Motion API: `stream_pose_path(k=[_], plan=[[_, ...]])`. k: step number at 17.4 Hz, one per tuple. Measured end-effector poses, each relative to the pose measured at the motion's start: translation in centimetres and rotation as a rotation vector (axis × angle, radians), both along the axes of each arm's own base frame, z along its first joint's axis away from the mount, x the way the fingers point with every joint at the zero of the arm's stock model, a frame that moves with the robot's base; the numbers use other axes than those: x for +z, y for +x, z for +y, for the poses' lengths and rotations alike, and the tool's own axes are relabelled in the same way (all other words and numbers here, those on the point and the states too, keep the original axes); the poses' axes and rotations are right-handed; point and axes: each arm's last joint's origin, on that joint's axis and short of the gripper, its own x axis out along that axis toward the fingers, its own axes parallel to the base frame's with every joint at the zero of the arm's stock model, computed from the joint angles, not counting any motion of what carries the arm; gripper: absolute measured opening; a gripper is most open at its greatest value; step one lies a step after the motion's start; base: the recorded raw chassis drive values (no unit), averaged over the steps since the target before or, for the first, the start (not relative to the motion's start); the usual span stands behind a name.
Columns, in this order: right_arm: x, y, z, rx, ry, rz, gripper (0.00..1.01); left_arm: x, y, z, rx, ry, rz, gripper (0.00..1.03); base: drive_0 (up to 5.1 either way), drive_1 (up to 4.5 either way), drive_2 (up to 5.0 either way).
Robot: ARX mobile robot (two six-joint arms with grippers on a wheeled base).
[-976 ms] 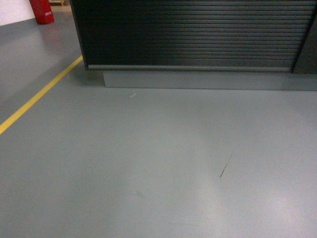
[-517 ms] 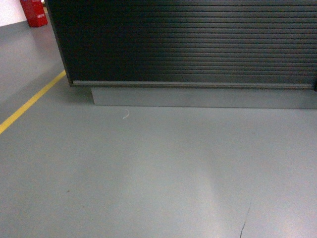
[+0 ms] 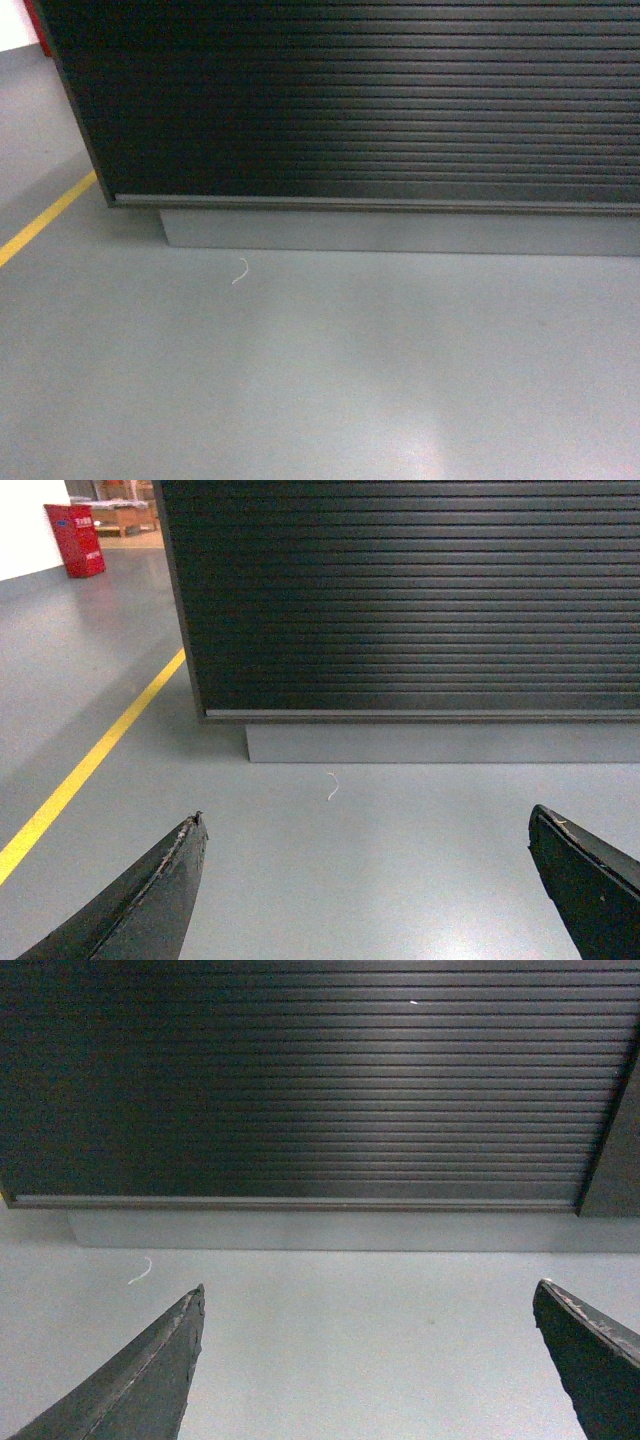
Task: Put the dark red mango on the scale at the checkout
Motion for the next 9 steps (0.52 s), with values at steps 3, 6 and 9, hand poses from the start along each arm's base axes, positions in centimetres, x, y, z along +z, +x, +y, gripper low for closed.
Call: stream_pose_path(k=[3, 6, 9], plan=[[0.00, 0.00, 0.00, 0.000, 0.000, 0.000, 0.98, 0.02, 0.00, 0.00, 0.000, 0.000, -0.002, 0.98, 0.0, 4.30, -4.2], [-0.03, 0.00, 0.00, 0.000, 0.000, 0.003, 0.98, 0.01, 0.00, 0.00, 0.000, 0.000, -0.002, 0.98, 0.0, 4.30, -4.2], [-0.01, 0.00, 0.00, 0.000, 0.000, 0.002, 0.98, 0.01, 0.00, 0.00, 0.000, 0.000, -0.001, 0.98, 0.0, 4.30, -4.2]])
